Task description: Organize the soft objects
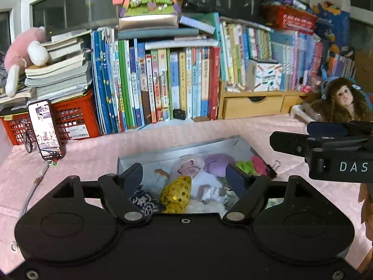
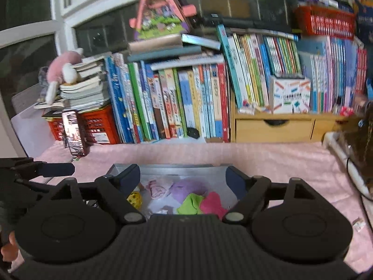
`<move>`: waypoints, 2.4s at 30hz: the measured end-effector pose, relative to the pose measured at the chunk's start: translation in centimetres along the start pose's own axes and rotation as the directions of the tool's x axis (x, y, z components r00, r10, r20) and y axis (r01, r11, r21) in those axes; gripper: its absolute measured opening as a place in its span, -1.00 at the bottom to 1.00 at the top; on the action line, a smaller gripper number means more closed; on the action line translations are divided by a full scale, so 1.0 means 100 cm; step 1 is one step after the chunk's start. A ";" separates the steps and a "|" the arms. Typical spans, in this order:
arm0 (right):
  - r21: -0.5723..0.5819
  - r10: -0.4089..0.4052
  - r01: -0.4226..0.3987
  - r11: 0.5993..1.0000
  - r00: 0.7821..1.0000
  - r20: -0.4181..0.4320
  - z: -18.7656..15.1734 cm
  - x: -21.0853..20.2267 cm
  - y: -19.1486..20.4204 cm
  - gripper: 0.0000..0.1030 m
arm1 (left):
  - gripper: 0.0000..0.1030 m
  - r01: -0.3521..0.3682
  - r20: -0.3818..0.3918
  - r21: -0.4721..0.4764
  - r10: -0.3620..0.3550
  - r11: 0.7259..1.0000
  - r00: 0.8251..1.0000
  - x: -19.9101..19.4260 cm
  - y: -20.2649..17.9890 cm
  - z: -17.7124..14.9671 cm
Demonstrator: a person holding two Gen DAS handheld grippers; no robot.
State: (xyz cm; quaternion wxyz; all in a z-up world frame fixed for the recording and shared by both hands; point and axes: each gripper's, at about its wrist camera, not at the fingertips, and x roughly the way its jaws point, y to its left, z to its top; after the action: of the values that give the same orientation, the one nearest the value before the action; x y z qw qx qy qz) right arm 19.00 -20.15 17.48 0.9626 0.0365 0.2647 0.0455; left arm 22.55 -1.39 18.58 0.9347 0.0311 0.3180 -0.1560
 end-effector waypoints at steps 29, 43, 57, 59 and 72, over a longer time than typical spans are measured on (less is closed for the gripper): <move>-0.092 -0.026 0.043 0.995 0.984 0.179 -0.141 -0.089 0.039 1.00 | 0.64 -0.072 0.147 -0.090 0.085 0.993 0.985 -0.093 -0.008 -0.167; -0.100 -0.089 0.096 0.990 0.993 0.076 -0.194 -0.072 0.036 1.00 | 0.67 -0.111 0.033 -0.168 0.118 0.979 0.992 -0.061 0.001 -0.217; -0.141 -0.123 0.120 0.983 0.992 -0.010 -0.220 -0.050 0.040 1.00 | 0.74 -0.169 0.005 -0.124 0.171 0.978 0.985 -0.042 -0.007 -0.233; -0.138 -0.122 0.119 0.983 0.992 -0.017 -0.221 -0.049 0.039 1.00 | 0.76 -0.173 0.008 -0.116 0.175 0.978 0.985 -0.041 -0.009 -0.234; -0.093 -0.102 0.097 0.991 0.993 -0.051 -0.220 -0.045 0.033 1.00 | 0.99 -0.180 0.011 -0.107 0.182 0.978 0.983 -0.039 -0.012 -0.235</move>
State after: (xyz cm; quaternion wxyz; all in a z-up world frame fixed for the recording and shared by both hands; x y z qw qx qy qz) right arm 3.63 -16.37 1.25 0.9565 -0.0218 0.2908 0.0103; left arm 5.52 2.24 2.23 0.9485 0.0089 0.3122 -0.0536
